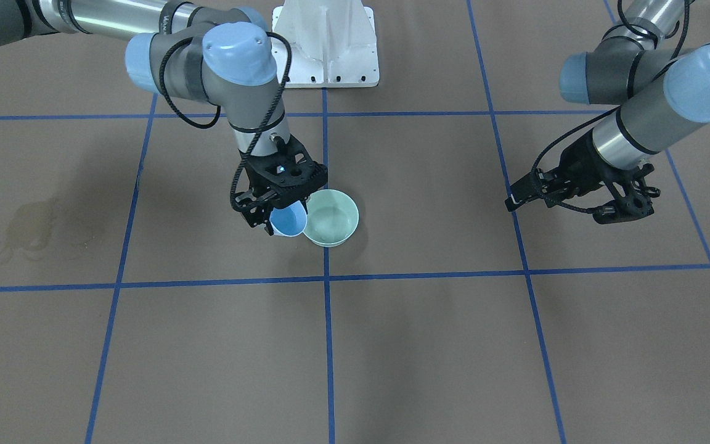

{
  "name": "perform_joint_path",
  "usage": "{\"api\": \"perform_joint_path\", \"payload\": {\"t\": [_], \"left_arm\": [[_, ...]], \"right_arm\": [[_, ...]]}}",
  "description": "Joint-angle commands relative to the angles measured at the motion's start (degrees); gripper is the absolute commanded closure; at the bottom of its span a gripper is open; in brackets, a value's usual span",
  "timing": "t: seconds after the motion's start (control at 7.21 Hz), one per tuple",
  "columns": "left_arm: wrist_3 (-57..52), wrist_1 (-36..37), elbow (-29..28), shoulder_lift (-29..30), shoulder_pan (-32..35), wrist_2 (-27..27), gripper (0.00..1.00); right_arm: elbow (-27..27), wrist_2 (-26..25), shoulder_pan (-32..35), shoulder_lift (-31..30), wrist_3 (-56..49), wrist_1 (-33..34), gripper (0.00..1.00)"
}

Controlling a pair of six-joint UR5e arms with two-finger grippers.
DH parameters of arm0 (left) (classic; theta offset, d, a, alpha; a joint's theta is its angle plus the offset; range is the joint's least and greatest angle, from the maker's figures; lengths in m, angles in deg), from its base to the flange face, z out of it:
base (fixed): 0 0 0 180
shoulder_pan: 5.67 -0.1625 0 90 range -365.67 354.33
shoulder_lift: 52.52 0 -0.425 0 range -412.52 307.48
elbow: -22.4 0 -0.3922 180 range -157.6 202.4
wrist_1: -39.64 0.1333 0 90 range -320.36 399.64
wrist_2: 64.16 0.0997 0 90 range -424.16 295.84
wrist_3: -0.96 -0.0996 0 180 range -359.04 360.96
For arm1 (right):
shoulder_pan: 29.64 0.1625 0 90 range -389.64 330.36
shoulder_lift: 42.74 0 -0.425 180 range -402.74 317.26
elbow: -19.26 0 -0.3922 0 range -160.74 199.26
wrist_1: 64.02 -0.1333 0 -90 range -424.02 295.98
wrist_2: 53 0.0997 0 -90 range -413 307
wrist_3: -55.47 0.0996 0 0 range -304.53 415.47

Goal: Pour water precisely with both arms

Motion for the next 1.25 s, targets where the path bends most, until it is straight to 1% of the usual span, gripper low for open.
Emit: {"api": "perform_joint_path", "payload": {"t": [0.0,0.14,0.28,0.42,0.56,0.69,0.83,1.11], "left_arm": [[-0.09,-0.03,-0.36,-0.18,0.01,-0.02,0.07],[-0.09,-0.12,-0.27,-0.44,0.01,-0.02,0.07],[-0.09,-0.12,-0.27,-0.44,0.01,-0.02,0.07],[-0.09,-0.12,-0.19,-0.44,0.01,-0.02,0.07],[-0.09,-0.12,-0.27,-0.53,0.01,-0.02,0.06],[-0.01,-0.03,-0.19,-0.53,0.01,-0.02,0.06],[-0.09,-0.03,-0.27,-0.53,0.01,0.07,0.06],[-0.01,-0.03,-0.19,-0.53,0.01,0.07,0.06]], "right_arm": [[0.72,-7.71,-2.36,5.32,-16.27,15.44,1.00],[3.60,-8.97,-3.16,6.72,-22.41,17.21,1.00],[8.15,-14.47,-5.17,11.69,-27.87,22.53,1.00],[9.85,-18.35,-7.02,12.87,-31.23,23.89,1.00],[10.48,-21.08,-8.77,12.89,-34.05,24.08,1.00],[15.36,-24.24,-9.92,15.76,-34.60,24.17,1.00],[17.49,-25.23,-10.02,17.53,-40.26,24.17,1.00],[18.22,-26.73,-10.20,17.98,-48.88,24.78,1.00]]}}
